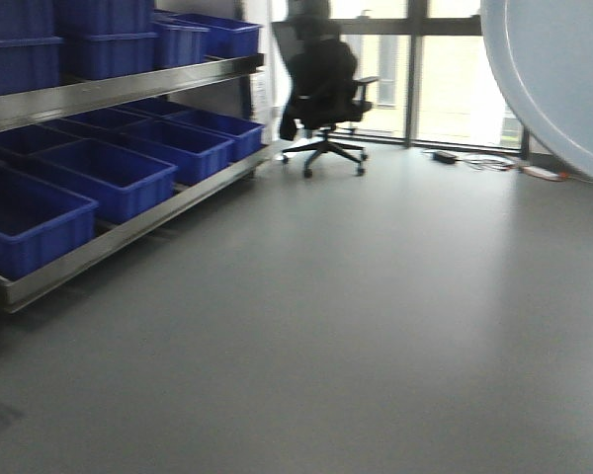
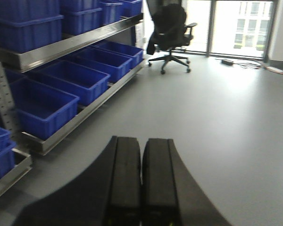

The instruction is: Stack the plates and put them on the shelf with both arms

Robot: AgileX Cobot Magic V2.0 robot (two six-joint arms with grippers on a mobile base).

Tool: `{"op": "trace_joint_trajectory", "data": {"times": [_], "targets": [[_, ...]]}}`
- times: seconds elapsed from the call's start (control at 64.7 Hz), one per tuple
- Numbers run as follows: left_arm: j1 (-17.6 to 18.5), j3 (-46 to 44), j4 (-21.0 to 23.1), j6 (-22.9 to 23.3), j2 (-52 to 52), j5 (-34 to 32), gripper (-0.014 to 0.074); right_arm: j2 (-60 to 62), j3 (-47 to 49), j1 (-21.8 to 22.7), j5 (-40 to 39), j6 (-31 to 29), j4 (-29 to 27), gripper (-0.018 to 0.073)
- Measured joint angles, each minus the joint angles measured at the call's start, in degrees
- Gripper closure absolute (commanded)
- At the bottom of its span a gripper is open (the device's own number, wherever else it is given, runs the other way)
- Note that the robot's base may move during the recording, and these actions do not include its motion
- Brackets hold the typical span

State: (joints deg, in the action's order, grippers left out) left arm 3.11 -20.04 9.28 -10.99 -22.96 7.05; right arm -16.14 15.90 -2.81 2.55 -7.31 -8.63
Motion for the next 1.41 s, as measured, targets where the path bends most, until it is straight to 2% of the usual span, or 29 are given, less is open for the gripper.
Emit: {"op": "trace_joint_trajectory", "data": {"times": [1.407], "targets": [[0.0,0.0,0.0,0.0,0.0,0.0,0.0514,0.0,0.0,0.0,0.0,0.0,0.0,0.0503]]}}
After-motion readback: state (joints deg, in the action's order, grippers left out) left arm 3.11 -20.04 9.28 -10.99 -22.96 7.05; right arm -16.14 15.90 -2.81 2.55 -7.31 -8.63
